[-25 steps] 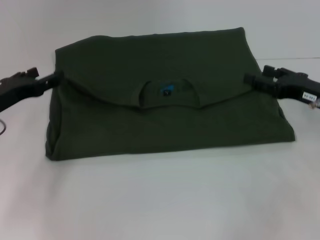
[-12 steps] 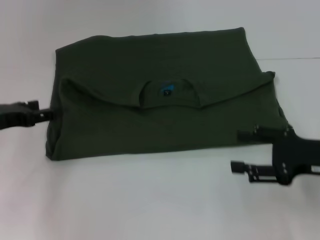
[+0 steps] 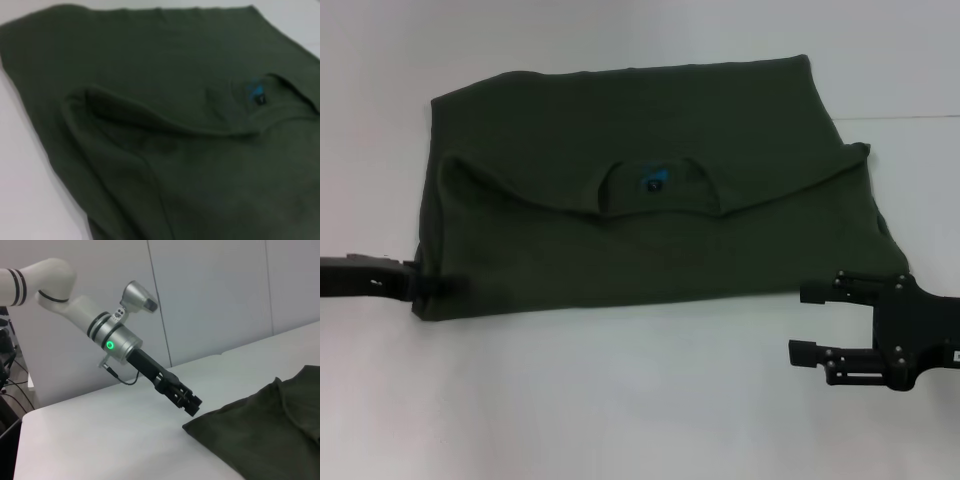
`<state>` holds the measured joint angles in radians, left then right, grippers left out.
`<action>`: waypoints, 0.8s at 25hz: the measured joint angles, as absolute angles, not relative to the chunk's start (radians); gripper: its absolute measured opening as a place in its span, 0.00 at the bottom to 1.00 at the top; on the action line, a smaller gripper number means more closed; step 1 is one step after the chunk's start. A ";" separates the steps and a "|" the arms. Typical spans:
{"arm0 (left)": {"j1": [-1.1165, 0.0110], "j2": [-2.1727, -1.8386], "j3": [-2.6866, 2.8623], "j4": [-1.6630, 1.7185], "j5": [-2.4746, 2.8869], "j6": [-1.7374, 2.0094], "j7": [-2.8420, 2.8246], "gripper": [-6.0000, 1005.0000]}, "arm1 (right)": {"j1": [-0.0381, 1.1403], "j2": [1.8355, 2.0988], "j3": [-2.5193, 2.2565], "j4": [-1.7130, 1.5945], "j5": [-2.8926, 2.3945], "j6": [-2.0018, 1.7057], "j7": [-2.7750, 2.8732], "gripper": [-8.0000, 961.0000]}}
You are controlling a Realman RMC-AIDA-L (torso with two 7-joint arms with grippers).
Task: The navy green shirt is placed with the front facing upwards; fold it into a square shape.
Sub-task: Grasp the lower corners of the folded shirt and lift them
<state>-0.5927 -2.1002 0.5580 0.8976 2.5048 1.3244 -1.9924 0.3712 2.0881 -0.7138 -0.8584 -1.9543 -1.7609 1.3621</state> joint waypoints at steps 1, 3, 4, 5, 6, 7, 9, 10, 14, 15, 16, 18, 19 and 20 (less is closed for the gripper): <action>-0.593 -2.101 0.565 0.894 2.509 1.321 -1.994 0.88 | 0.372 2.088 -0.715 -0.857 -1.954 -1.759 1.362 0.86; -0.592 -2.104 0.574 0.886 2.517 1.314 -1.995 0.88 | 0.373 2.088 -0.717 -0.855 -1.954 -1.756 1.362 0.85; -0.591 -2.104 0.576 0.883 2.523 1.306 -1.996 0.88 | 0.374 2.088 -0.718 -0.855 -1.954 -1.756 1.362 0.85; -0.590 -2.105 0.577 0.880 2.529 1.299 -1.997 0.88 | 0.376 2.088 -0.718 -0.854 -1.954 -1.755 1.362 0.85; -0.589 -2.106 0.577 0.877 2.535 1.293 -1.999 0.88 | 0.377 2.089 -0.719 -0.852 -1.954 -1.755 1.362 0.85; -0.588 -2.106 0.577 0.876 2.538 1.289 -2.000 0.88 | 0.379 2.089 -0.719 -0.850 -1.954 -1.755 1.362 0.85; -0.586 -2.107 0.577 0.873 2.541 1.287 -2.001 0.88 | 0.382 2.089 -0.721 -0.845 -1.954 -1.755 1.362 0.85; -0.586 -2.107 0.577 0.871 2.544 1.287 -2.001 0.88 | 0.382 2.089 -0.721 -0.845 -1.954 -1.755 1.362 0.85; -0.587 -2.108 0.578 0.859 2.560 1.284 -2.001 0.88 | 0.382 2.089 -0.722 -0.845 -1.953 -1.754 1.369 0.85; -0.589 -2.108 0.578 0.854 2.562 1.284 -2.000 0.88 | 0.383 2.089 -0.722 -0.845 -1.952 -1.753 1.371 0.84; -0.591 -2.108 0.578 0.850 2.563 1.284 -1.999 0.88 | 0.384 2.089 -0.722 -0.845 -1.952 -1.753 1.373 0.84; -0.593 -2.107 0.578 0.844 2.563 1.280 -1.998 0.88 | 0.385 2.089 -0.722 -0.845 -1.952 -1.752 1.374 0.84; -0.593 -2.107 0.578 0.843 2.563 1.277 -1.998 0.88 | 0.386 2.090 -0.722 -0.845 -1.952 -1.751 1.376 0.84; -0.593 -2.107 0.578 0.842 2.563 1.273 -1.998 0.88 | 0.386 2.090 -0.723 -0.845 -1.952 -1.751 1.380 0.84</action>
<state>-0.5934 -2.1067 0.5783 0.8418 2.5634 1.2734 -1.9978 0.3864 2.0901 -0.7225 -0.8452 -1.9525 -1.7507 1.3805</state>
